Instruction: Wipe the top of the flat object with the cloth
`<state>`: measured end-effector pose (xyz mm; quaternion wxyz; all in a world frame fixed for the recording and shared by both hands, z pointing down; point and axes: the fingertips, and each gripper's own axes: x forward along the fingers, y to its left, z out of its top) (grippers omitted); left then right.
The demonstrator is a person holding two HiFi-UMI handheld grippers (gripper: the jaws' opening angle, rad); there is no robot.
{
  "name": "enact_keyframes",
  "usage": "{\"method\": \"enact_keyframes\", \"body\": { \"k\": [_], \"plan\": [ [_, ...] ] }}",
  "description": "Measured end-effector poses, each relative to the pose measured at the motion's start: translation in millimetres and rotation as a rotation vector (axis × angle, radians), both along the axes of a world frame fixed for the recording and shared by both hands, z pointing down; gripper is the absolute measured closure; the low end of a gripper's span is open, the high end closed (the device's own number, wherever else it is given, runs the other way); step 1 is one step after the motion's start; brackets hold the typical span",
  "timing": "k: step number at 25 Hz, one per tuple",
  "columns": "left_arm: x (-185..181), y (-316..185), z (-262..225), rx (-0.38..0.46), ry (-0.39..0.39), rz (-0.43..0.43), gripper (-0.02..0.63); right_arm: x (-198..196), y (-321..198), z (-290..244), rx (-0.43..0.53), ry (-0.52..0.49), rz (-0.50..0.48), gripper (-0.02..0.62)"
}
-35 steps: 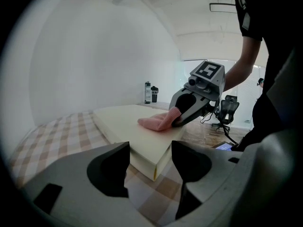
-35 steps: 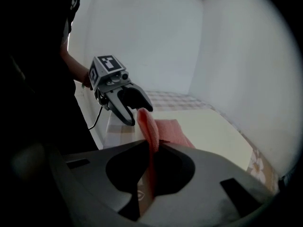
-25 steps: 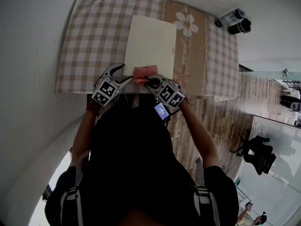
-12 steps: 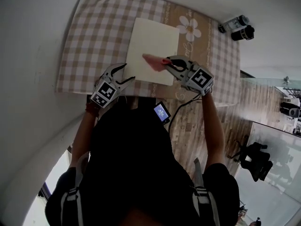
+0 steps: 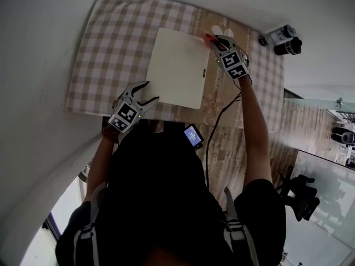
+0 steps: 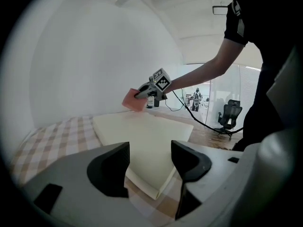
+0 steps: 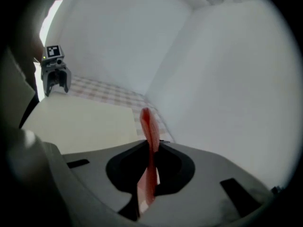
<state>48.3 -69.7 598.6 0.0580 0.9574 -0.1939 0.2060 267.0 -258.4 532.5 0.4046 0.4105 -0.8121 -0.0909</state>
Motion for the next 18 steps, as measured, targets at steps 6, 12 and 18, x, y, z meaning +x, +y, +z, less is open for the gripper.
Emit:
{"method": "enact_keyframes", "body": {
  "k": [6, 12, 18],
  "plan": [
    [2, -2, 11, -0.051, 0.031, -0.044, 0.316, 18, -23, 20, 0.049, 0.086, 0.068, 0.578],
    [1, -2, 10, -0.053, 0.027, -0.048, 0.316, 4, 8, 82, -0.200, 0.025, 0.024, 0.580],
    [1, -3, 13, -0.034, 0.029, -0.045, 0.316, -4, 23, 85, -0.259, -0.060, 0.052, 0.578]
  ]
}}
